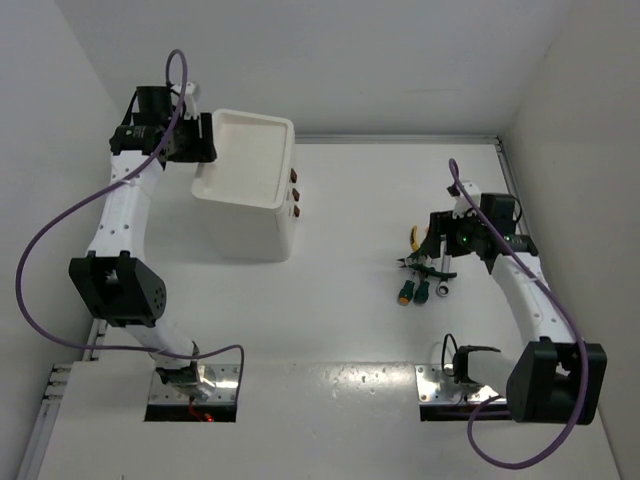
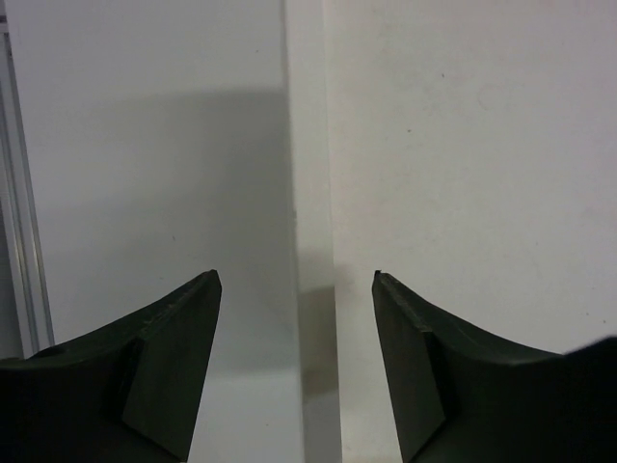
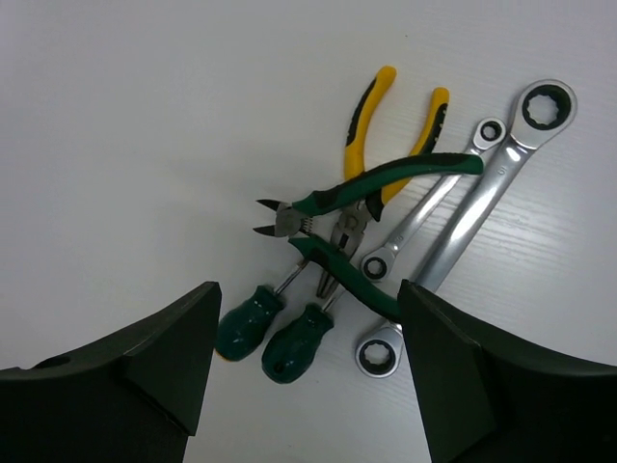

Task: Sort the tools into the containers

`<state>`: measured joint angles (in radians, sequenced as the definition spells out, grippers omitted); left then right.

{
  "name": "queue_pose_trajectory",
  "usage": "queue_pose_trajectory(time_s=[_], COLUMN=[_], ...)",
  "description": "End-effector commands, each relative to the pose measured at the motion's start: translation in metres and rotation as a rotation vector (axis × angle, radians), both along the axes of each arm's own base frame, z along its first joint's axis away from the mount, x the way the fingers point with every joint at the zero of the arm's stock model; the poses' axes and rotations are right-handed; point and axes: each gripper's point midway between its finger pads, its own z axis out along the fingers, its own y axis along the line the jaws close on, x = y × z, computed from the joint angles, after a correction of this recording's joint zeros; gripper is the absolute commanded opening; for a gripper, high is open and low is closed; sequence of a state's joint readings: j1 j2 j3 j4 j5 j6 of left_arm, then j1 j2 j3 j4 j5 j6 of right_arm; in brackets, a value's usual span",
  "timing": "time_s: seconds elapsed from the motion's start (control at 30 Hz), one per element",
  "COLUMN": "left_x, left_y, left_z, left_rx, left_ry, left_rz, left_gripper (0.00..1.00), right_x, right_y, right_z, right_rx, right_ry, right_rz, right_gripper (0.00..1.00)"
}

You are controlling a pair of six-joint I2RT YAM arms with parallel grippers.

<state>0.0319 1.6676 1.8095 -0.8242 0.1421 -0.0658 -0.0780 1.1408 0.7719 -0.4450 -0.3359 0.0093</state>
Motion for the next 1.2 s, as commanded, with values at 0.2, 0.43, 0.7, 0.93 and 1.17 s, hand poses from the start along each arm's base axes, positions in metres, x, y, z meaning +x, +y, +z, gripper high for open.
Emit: queue_pose_trajectory(time_s=[0.2, 0.43, 0.7, 0.93, 1.17], left_x=[0.013, 0.015, 0.012, 0.006, 0.002], left_y=[-0.004, -0.007, -0.016, -0.024, -0.037], left_z=[-0.009, -0.030, -0.042, -0.057, -0.064], left_rx=[0.010, 0.015, -0.029, -0.079, -0.091], left_ry=[-0.005, 0.057, 0.099, 0.144, 0.170], left_rz=[0.003, -0.039, -0.105, -0.154, -0.155], left_gripper=[0.58, 0.42, 0.00, 0.00, 0.00], right_x=[0.038, 0.088, 0.130, 0.156, 0.146], right_y=[0.060, 0.112, 0.167, 0.219, 0.266], right_z=[0.043, 0.036, 0.005, -0.011, -0.027], right_rx=[0.223, 0.232, 0.233, 0.261, 0.297], right_ry=[-0.222, -0.319, -0.489, -0.538, -0.586], right_rz=[0.256, 0.550, 0.840, 0.999, 1.113], right_gripper=[0.69, 0.68, 0.67, 0.60, 0.55])
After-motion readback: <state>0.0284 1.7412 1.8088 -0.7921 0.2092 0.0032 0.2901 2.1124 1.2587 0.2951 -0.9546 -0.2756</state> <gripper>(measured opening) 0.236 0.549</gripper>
